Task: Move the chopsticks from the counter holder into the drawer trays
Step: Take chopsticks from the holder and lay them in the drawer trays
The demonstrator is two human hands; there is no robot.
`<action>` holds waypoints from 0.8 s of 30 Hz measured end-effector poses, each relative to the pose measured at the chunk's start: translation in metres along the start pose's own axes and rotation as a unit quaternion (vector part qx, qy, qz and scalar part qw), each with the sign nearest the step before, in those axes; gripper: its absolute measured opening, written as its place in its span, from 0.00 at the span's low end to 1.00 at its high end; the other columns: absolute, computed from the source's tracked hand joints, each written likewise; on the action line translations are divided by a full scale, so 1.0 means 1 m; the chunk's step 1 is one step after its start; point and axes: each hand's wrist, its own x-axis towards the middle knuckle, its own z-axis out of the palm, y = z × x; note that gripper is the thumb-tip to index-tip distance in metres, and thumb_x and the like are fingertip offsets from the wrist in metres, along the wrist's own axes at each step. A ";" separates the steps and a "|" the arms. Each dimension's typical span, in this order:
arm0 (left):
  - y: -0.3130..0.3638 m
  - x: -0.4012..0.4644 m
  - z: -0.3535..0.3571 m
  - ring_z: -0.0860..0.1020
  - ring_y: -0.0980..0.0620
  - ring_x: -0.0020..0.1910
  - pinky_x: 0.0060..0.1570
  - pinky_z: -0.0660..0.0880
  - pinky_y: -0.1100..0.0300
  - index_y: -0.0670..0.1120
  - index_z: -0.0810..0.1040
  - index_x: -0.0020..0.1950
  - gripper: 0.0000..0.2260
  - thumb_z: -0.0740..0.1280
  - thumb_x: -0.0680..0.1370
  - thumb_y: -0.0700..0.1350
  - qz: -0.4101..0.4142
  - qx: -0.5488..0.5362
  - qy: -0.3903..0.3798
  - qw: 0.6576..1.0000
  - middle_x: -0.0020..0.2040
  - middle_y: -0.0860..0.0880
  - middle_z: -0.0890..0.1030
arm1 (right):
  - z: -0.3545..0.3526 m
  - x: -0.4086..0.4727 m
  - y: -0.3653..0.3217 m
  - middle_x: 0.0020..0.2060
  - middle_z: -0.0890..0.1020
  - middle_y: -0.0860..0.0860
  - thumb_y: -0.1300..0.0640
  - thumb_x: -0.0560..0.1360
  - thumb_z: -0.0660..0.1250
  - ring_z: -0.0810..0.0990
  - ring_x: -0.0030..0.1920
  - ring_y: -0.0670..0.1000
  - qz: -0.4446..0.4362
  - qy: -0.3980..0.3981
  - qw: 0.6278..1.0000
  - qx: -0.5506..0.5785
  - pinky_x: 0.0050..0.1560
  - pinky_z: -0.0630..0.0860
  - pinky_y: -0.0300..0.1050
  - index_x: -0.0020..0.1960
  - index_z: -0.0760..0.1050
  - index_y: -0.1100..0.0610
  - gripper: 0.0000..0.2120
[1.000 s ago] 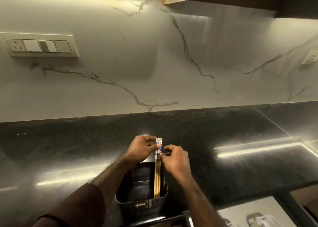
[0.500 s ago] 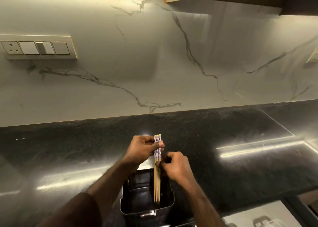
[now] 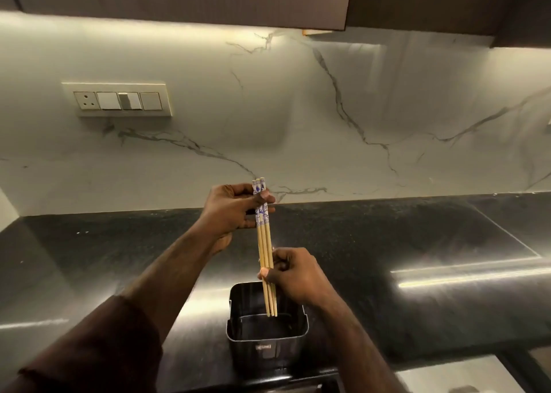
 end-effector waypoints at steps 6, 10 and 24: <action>0.033 -0.036 -0.013 0.86 0.47 0.42 0.35 0.82 0.56 0.40 0.82 0.51 0.08 0.72 0.73 0.41 0.035 -0.047 -0.016 0.998 0.44 0.43 0.87 | 0.003 -0.048 -0.019 0.45 0.86 0.50 0.57 0.77 0.67 0.85 0.47 0.45 0.008 -0.042 0.999 0.026 0.55 0.80 0.49 0.54 0.78 0.54 0.07; 0.040 -0.062 -0.018 0.86 0.47 0.41 0.35 0.81 0.57 0.39 0.81 0.51 0.08 0.71 0.74 0.41 0.047 -0.074 -0.036 0.996 0.43 0.43 0.87 | 0.012 -0.092 -0.016 0.47 0.86 0.56 0.58 0.77 0.67 0.85 0.47 0.53 0.028 -0.065 0.989 0.131 0.45 0.82 0.47 0.56 0.79 0.58 0.09; 0.002 -0.163 0.121 0.86 0.44 0.47 0.42 0.83 0.52 0.40 0.81 0.55 0.18 0.73 0.68 0.46 -0.019 -0.110 -0.173 0.979 0.48 0.42 0.86 | -0.053 -0.271 0.030 0.42 0.86 0.58 0.59 0.75 0.71 0.86 0.44 0.56 0.111 0.086 0.980 0.143 0.42 0.83 0.47 0.51 0.82 0.60 0.07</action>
